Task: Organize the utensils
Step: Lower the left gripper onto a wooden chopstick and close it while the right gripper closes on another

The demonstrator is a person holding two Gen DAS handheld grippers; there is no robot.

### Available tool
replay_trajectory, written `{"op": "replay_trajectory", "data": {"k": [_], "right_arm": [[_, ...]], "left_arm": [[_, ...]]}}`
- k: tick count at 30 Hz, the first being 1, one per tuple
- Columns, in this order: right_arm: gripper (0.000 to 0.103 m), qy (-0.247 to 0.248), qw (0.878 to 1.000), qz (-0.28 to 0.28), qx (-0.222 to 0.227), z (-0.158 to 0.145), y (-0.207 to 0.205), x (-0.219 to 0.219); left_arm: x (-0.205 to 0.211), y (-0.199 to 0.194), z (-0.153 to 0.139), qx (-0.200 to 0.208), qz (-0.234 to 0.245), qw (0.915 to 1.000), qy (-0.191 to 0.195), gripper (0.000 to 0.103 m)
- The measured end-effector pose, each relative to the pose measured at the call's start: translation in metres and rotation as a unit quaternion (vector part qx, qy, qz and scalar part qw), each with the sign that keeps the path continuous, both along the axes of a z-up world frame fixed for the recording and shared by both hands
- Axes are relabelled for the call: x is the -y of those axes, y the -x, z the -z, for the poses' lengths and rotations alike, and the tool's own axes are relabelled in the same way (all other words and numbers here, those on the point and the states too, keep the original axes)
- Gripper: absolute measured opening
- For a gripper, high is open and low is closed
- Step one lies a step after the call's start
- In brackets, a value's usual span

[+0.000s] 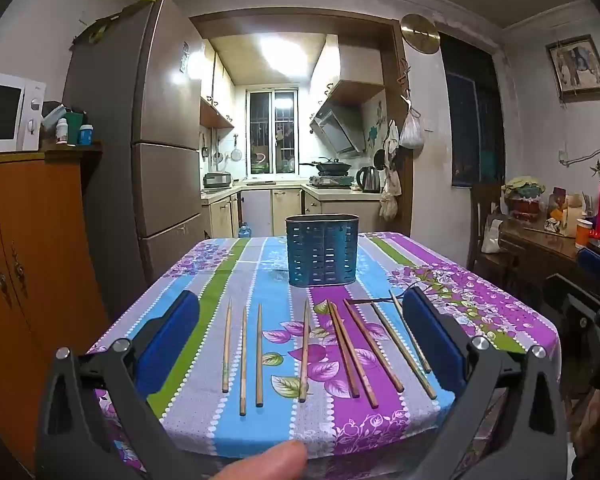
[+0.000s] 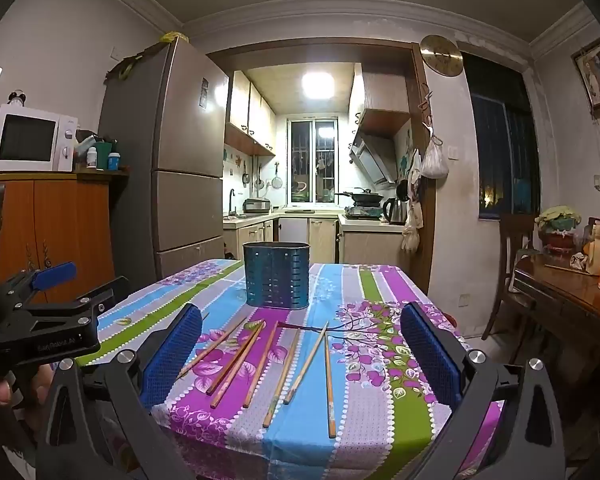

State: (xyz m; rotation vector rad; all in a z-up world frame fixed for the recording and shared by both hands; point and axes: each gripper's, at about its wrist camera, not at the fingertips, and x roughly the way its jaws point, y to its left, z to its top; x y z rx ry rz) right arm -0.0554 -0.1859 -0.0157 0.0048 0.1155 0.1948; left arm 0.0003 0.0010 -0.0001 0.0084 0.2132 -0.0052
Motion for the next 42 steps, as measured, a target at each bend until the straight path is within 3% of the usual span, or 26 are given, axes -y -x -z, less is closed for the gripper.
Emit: {"op": "replay_trajectory", "data": {"k": [12,15,18,20,24,27,29,31,37,42], "right_arm": [[0.1,0.007,1.0,0.0,-0.006,0.01,-0.003,-0.001],[0.1,0.015,1.0,0.003,-0.015,0.025,-0.009,0.0],[0.1,0.019,0.999,0.0,-0.03,0.032,-0.015,0.004],[0.099,0.018,0.999,-0.004,-0.042,0.039,-0.018,0.006],[0.096,0.015,0.998,-0.028,-0.059,0.053,-0.028,0.003],[0.086,0.017,0.996,-0.05,-0.073,0.061,-0.037,-0.005],[0.07,0.019,0.994,-0.062,-0.087,0.067,-0.043,-0.013],[0.065,0.018,0.992,-0.073,-0.103,0.074,-0.049,-0.017],[0.064,0.02,0.989,-0.076,-0.122,0.084,-0.061,-0.02],[0.062,0.021,0.988,-0.078,-0.133,0.089,-0.069,-0.017]], "left_arm": [[-0.014,-0.01,0.011,-0.006,0.002,0.9999,-0.01,0.098],[-0.046,-0.018,0.02,-0.036,-0.033,0.9988,-0.006,0.098],[-0.096,-0.025,0.038,-0.065,-0.084,0.9939,0.03,0.098],[-0.114,-0.029,0.049,-0.081,-0.117,0.9897,0.018,0.098],[-0.127,-0.03,0.07,-0.112,-0.116,0.9869,0.0,0.097],[-0.119,-0.03,0.085,-0.132,-0.073,0.9886,-0.001,0.08],[-0.116,-0.027,0.096,-0.136,-0.038,0.99,-0.003,0.069],[-0.107,-0.024,0.103,-0.141,0.0,0.9901,0.002,0.055],[-0.078,-0.041,0.118,-0.159,0.033,0.9867,-0.012,0.033],[-0.068,-0.055,0.127,-0.168,0.033,0.985,-0.024,0.021]]}}
